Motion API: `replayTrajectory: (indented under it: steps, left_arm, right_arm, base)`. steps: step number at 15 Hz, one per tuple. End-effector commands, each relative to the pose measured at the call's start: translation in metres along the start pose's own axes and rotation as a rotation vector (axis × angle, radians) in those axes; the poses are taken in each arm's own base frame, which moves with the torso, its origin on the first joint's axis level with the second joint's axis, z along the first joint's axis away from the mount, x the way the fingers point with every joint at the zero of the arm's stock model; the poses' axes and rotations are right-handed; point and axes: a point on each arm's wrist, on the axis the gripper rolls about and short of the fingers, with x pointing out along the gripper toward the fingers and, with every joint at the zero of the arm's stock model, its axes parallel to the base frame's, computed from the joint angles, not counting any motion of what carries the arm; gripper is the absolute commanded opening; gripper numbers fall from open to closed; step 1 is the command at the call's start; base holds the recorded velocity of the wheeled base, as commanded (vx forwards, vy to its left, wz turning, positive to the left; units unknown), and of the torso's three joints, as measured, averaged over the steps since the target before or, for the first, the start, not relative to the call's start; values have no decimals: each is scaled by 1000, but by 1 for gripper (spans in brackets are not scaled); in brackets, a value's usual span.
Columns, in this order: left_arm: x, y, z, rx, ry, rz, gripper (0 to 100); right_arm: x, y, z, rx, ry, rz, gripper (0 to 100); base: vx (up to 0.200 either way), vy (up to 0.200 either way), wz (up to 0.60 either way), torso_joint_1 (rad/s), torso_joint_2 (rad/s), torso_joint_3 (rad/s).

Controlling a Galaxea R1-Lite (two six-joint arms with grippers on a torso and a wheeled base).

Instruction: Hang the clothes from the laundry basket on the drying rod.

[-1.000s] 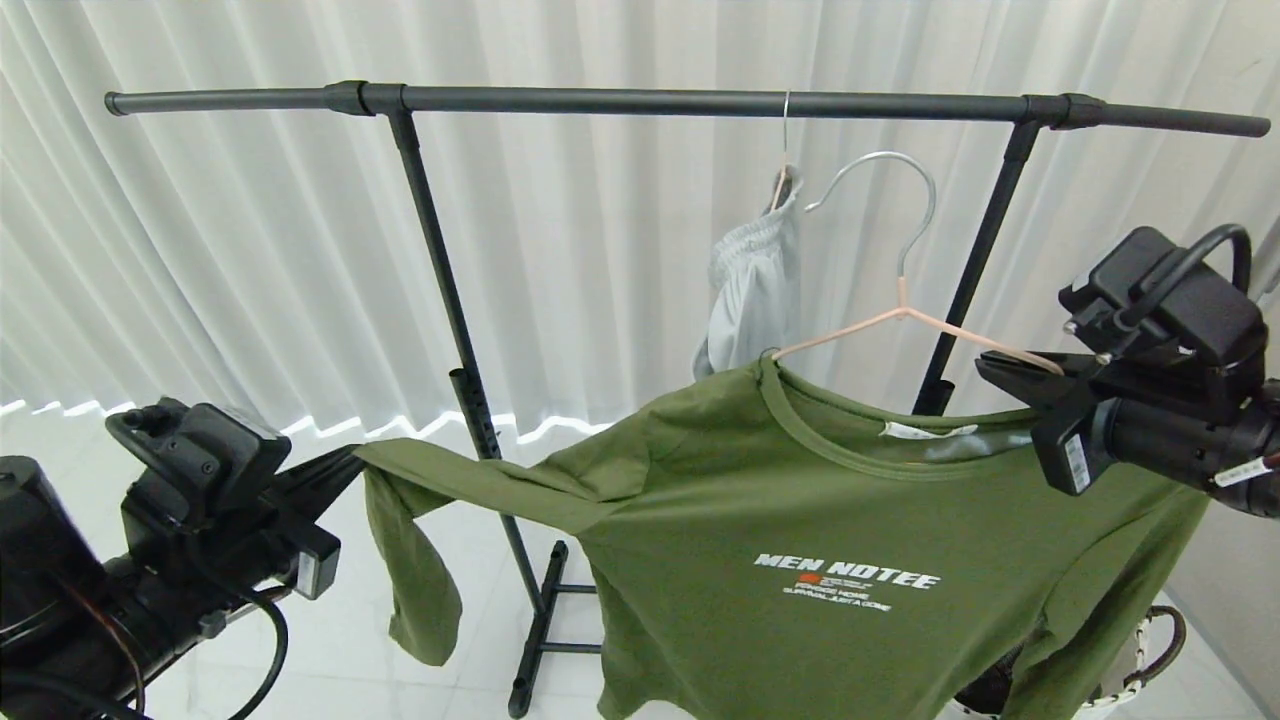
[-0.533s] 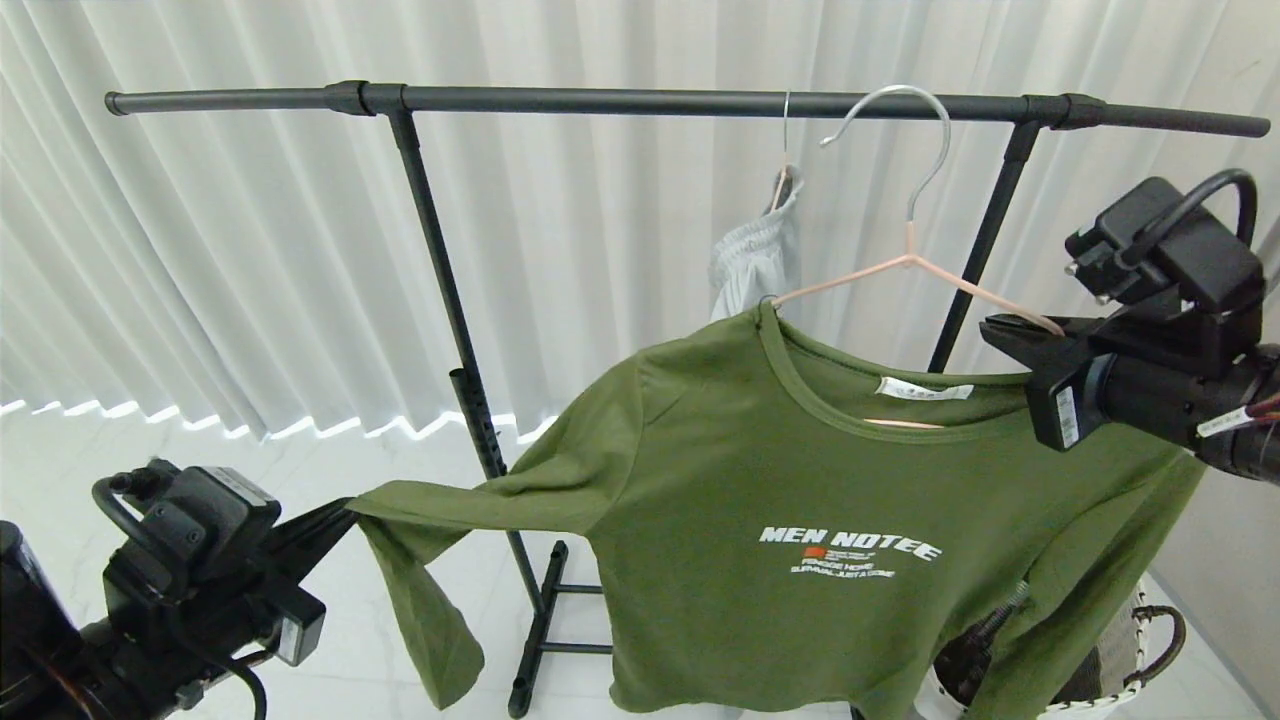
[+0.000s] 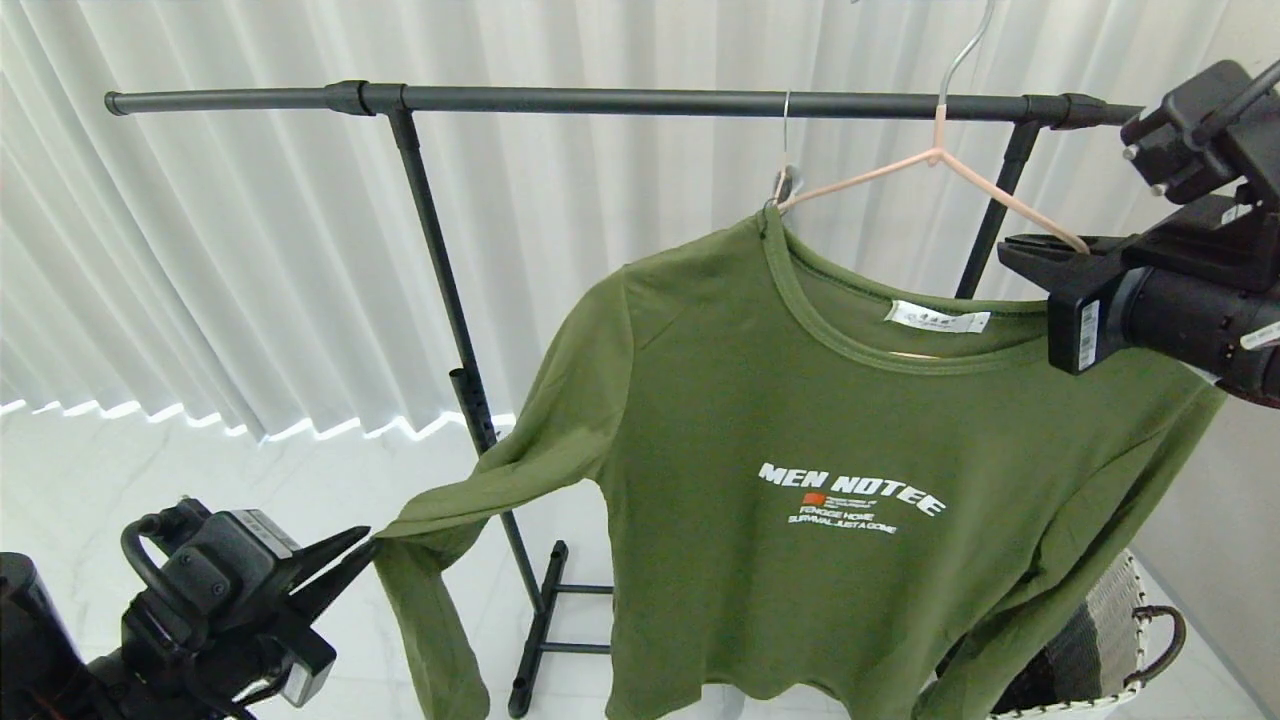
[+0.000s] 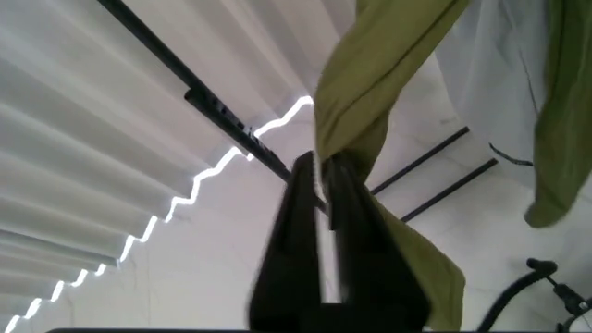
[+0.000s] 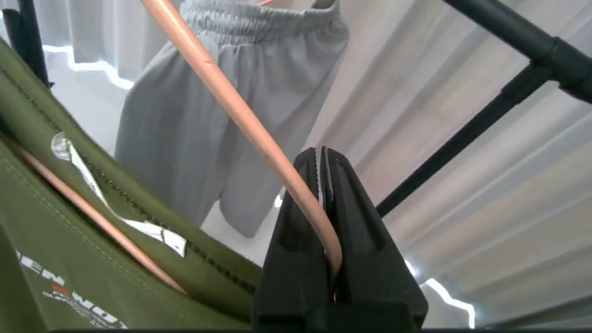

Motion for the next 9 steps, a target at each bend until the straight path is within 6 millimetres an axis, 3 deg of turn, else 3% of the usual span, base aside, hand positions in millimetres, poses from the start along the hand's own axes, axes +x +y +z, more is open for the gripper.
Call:
replayTrajectory:
  steps: [1, 9]
  left_arm:
    - [-1, 1, 2, 3, -14, 8, 100]
    - [-9, 6, 6, -5, -1, 114, 100]
  right_arm:
    - [-2, -2, 3, 2, -14, -7, 0]
    - [-15, -6, -2, -9, 60, -101, 0]
  base:
    - [0, 0, 0, 0, 0, 0]
    - [0, 0, 0, 0, 0, 0]
